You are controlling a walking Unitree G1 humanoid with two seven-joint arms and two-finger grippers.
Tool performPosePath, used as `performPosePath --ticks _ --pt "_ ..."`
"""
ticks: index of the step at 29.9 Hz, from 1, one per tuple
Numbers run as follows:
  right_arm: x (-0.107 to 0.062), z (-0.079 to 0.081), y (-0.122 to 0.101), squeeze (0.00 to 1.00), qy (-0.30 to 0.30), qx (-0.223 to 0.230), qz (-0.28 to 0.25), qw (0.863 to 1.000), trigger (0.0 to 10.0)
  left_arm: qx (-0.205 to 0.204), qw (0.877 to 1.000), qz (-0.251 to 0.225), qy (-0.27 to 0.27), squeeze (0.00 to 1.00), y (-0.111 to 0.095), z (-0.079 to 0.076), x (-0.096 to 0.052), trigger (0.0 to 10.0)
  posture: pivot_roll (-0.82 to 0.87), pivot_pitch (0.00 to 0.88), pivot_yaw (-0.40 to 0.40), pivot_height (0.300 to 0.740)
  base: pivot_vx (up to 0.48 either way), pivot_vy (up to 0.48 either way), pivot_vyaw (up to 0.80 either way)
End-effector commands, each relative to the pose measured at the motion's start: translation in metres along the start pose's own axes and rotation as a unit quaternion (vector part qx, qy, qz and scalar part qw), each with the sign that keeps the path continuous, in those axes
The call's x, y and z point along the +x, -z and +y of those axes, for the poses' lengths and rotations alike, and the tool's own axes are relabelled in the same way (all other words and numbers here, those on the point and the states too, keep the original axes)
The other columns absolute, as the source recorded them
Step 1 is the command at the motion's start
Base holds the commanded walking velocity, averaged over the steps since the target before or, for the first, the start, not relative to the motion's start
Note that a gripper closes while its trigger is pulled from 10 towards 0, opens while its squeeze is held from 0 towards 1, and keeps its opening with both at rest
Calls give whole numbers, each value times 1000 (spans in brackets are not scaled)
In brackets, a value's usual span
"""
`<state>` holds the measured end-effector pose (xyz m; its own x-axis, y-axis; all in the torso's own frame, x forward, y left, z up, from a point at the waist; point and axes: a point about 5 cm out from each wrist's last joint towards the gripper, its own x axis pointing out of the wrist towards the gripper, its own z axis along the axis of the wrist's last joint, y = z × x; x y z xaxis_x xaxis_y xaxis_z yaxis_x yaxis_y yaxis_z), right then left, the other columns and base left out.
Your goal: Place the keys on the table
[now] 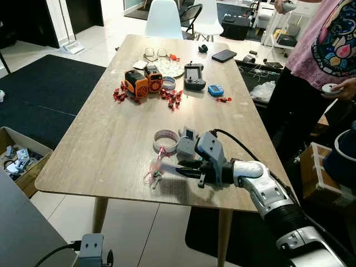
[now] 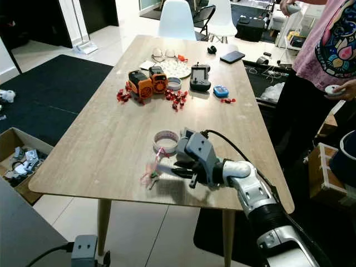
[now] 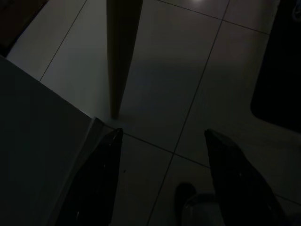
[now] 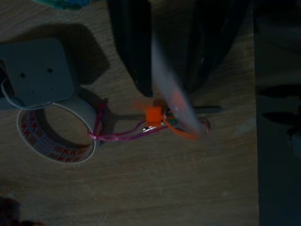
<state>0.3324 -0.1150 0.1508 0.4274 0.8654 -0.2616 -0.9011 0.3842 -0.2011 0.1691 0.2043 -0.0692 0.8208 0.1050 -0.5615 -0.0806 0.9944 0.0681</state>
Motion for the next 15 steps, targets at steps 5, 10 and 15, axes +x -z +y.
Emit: performPosePath --ticks 5,10,15 --pt "-8 -12 -10 1000 41 -35 -3 999 10000 0 1000 3 -2 0 3 3 -2 10000 52 70 -61 740 0 0 0" --pt "-16 -27 -26 0 92 -47 -36 994 10000 1 1000 5 -2 0 3 3 -2 10000 53 67 -59 740 0 0 0" --pt "-46 -68 -60 0 254 -8 -160 954 10000 2 1000 7 -2 0 4 4 -2 10000 54 65 -61 740 0 0 0"
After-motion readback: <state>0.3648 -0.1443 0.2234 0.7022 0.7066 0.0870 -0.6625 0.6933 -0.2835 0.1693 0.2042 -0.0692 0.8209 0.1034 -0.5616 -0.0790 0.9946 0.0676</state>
